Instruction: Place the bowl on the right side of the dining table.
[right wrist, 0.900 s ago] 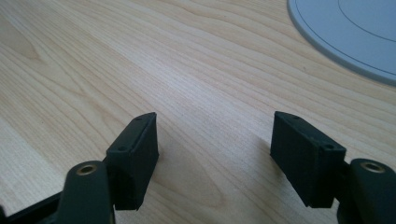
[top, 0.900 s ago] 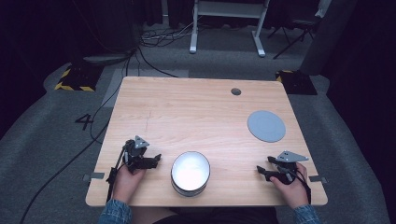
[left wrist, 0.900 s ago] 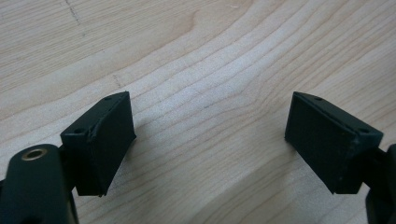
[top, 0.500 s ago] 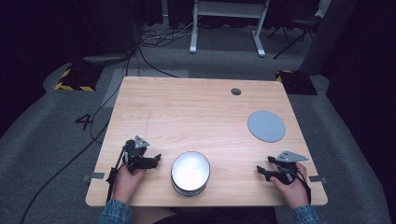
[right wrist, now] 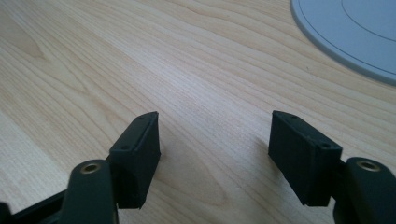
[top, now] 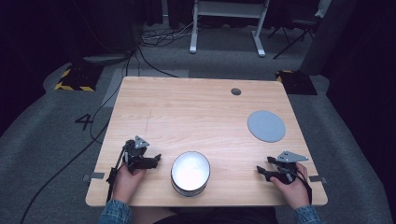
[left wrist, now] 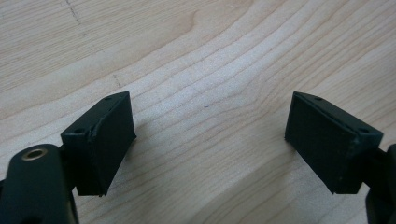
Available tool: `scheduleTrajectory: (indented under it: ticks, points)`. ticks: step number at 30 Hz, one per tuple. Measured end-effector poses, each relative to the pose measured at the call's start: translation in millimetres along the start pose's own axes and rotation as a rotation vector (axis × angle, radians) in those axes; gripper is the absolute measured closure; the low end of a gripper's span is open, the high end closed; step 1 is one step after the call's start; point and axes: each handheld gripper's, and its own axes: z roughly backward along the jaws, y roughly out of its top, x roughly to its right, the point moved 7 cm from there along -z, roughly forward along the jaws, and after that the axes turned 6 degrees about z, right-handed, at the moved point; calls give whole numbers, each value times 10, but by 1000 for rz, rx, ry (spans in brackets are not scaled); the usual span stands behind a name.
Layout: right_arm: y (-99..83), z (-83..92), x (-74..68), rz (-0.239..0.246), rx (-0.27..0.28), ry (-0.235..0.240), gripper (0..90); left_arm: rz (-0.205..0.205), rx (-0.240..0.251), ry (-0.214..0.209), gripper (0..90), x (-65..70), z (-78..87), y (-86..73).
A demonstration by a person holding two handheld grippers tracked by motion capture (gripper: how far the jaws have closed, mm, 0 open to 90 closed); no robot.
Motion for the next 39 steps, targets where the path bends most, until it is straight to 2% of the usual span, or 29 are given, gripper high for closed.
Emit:
scheduleTrajectory:
  ticks: [4,5,8,10,15,17,20,25,32,33,34,35,39]
  points:
    - [3,2,-8,-11,1,-4,359,0,0,0,159,0,0,0]
    - [11,10,-21,-21,-1,5,398,0,0,0,159,0,0,0]
    - [39,41,-44,-24,-4,13,407,0,0,0,159,0,0,0]
    - [101,76,-63,-18,8,15,401,0,0,0,159,0,-1,0]
    - [289,166,-156,-12,-12,38,391,0,0,0,159,0,0,0]
    - [423,217,-237,17,-7,55,391,0,0,0,159,0,0,0]
    - [503,239,-293,31,-8,64,391,0,0,0,160,0,0,0]
    - [738,260,-479,65,0,86,395,1,5,0,159,0,-3,1]
    - [940,295,-632,71,16,115,400,1,6,0,159,1,-4,1]
    - [976,292,-674,70,8,135,417,1,4,0,160,0,-2,1]
    - [976,292,-674,70,8,135,417,1,4,0,160,0,-2,1]
    - [1025,283,-734,72,-1,165,429,1,6,0,159,1,-4,1]
    - [1117,275,-829,86,-11,191,441,0,8,0,159,-1,-4,2]
